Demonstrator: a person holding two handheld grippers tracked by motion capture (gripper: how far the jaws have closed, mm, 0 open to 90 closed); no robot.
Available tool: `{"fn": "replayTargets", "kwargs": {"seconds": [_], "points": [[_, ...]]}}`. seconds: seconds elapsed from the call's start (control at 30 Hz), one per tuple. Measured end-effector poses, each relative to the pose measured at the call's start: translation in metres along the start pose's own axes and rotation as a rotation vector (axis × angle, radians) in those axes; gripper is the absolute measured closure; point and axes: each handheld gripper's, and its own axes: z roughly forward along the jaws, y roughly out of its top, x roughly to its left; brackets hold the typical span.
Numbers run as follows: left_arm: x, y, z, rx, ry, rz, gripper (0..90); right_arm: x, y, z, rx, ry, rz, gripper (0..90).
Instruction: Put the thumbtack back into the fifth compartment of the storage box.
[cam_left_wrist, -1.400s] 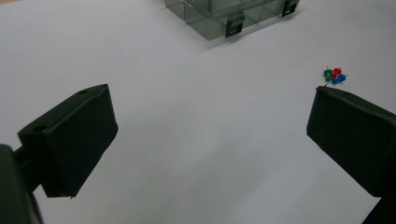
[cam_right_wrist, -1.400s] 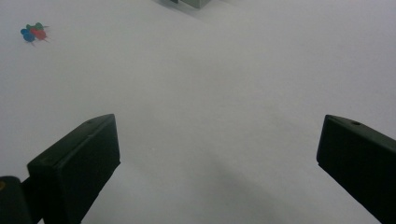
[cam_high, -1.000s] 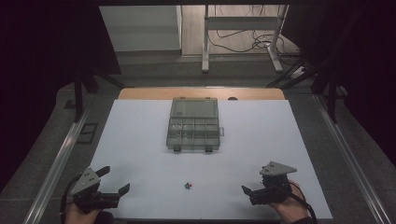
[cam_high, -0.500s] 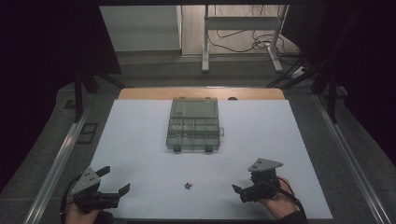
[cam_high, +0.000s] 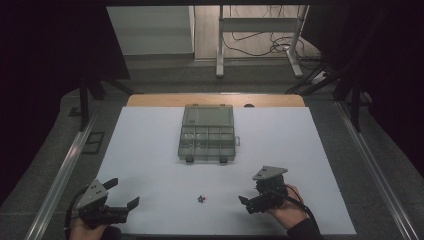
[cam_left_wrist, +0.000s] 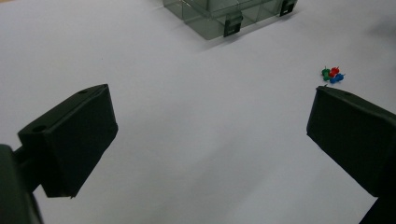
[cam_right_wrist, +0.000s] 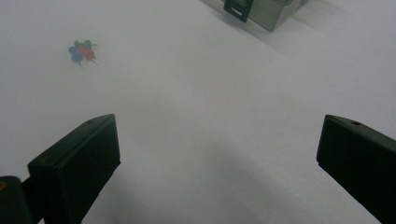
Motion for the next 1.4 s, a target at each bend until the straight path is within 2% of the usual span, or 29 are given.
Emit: {"fn": "replayTargets", "kwargs": {"seconds": [0.47,0.77,0.93,1.17,1.27,1.4], "points": [[0.000,0.000,0.000,-0.002,-0.002,0.002,2.0,0.010,0.017,0.012,0.013,0.024,-0.044,0.0],[0.001,-0.001,-0.001,-0.012,-0.008,-0.004,1.9,0.018,0.029,0.024,0.041,0.035,-0.074,0.0],[0.000,0.000,-0.001,-0.007,-0.007,0.006,1.9,0.022,0.034,0.031,0.053,0.048,-0.080,0.7],[-0.001,0.000,0.000,-0.004,-0.007,0.011,1.9,0.029,0.043,0.041,0.054,0.074,-0.105,11.6],[-0.001,0.000,0.000,-0.004,-0.008,0.013,2.0,0.033,0.046,0.044,0.062,0.084,-0.142,20.9],[-0.001,0.000,0.000,-0.003,-0.009,0.015,2.0,0.036,0.051,0.050,0.080,0.129,-0.169,34.0]]}}
